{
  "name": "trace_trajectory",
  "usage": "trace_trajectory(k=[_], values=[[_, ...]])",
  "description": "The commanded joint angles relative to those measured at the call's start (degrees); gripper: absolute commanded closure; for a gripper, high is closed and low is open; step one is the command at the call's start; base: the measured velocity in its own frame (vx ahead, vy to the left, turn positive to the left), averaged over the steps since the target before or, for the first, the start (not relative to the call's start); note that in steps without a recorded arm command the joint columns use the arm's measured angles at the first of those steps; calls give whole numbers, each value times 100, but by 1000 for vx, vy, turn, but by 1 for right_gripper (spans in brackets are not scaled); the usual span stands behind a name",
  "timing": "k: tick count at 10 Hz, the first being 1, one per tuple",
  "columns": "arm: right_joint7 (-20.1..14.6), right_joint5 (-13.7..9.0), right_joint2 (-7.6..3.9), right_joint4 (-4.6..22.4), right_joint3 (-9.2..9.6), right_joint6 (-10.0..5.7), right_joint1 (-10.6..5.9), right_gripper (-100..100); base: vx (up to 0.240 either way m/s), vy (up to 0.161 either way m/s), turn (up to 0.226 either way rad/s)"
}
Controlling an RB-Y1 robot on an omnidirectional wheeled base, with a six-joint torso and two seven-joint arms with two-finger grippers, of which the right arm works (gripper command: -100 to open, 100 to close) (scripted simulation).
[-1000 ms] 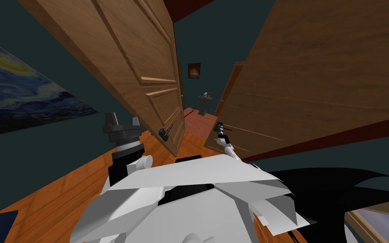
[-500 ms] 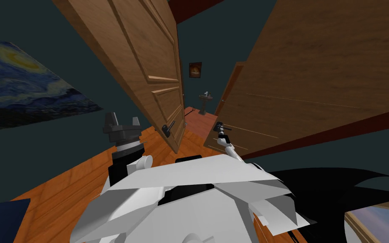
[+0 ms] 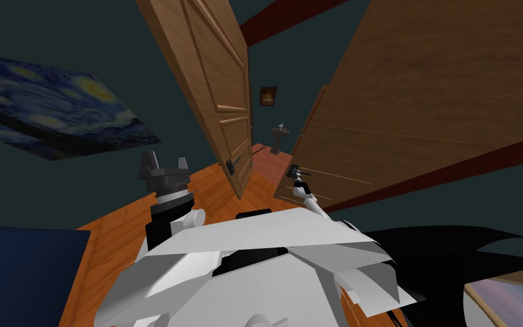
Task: Pull the door open
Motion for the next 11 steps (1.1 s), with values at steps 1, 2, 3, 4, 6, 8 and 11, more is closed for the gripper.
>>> trace_trajectory(k=[1,2,3,4,6,8,11], values=[[-45,-29,-108,-25,-11,-33,81,100,-188,-43,86],[-72,-38,-139,-39,17,-41,103,100,-169,-41,80],[-103,-47,-175,-54,49,-51,128,100,-184,-13,89],[-73,-30,-101,-108,99,4,98,100,-80,11,63],[-154,-63,-187,-178,220,-50,189,100,-170,-19,126],[-214,-98,-284,-249,307,-96,278,100,-181,-61,119],[-309,-154,-439,-362,446,-169,420,100,-198,-46,114]])
